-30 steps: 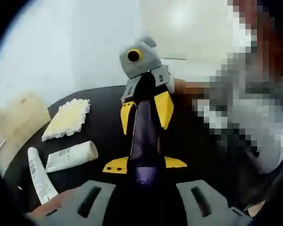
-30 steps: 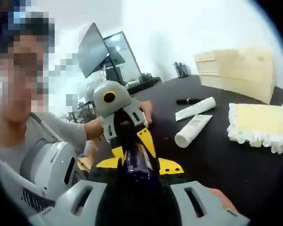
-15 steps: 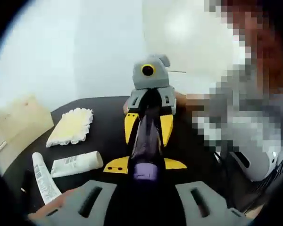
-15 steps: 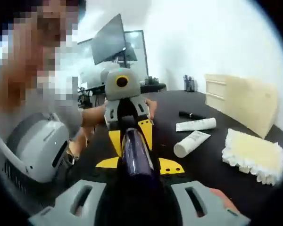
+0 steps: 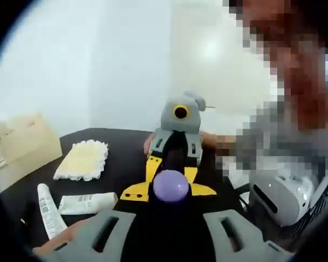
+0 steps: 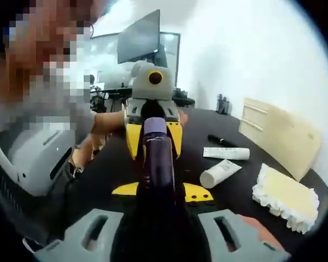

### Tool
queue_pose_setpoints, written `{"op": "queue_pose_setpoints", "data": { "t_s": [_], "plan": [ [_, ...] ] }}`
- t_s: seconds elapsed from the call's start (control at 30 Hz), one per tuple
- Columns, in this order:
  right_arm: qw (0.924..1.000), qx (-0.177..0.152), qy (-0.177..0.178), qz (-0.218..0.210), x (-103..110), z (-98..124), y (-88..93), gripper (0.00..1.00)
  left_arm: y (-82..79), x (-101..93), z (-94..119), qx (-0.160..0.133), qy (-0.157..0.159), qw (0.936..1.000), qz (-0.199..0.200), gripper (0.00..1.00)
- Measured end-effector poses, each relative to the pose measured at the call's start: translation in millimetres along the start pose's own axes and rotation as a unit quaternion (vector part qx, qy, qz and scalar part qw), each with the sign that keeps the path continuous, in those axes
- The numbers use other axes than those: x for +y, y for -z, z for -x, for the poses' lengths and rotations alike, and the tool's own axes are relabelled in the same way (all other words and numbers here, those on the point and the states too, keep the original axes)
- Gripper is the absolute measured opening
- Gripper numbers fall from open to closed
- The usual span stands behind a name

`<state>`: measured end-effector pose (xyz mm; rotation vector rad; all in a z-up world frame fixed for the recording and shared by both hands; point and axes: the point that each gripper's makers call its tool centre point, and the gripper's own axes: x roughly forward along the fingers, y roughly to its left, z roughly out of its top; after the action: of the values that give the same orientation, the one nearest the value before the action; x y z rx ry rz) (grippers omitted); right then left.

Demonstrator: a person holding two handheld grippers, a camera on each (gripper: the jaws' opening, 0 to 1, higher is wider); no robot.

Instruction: Open the drawer, pick up the cosmetic bottles from the table one by one, place them into the drawer, release the gripper, close the drawer, and move the gripper away

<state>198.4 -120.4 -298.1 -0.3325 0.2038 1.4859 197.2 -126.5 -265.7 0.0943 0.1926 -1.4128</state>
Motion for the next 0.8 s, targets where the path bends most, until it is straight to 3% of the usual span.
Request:
{"op": "queue_pose_setpoints", "data": {
  "t_s": [0.33,0.47,0.6,0.8],
  "plan": [
    [0.9989,-0.047,0.001,-0.004,6.8,-25.0,-12.7,0.30,-12.4,-5.6,-2.9,-0.038,0.009,0.9991,0.014,0.19],
    [0.9982,-0.057,0.003,-0.020,8.1,-30.6,-14.7,0.25,-15.6,-3.5,-3.5,-0.049,0.004,0.9987,0.017,0.19],
    [0.9979,-0.052,0.006,-0.037,5.1,-30.7,-15.1,0.22,-15.8,-0.8,-3.4,-0.052,-0.001,0.9986,0.012,0.19],
    [0.9956,-0.071,0.000,-0.061,4.6,-26.5,-23.2,0.22,-24.2,1.7,-1.2,-0.079,-0.001,0.9967,0.018,0.20]
  ]
}}
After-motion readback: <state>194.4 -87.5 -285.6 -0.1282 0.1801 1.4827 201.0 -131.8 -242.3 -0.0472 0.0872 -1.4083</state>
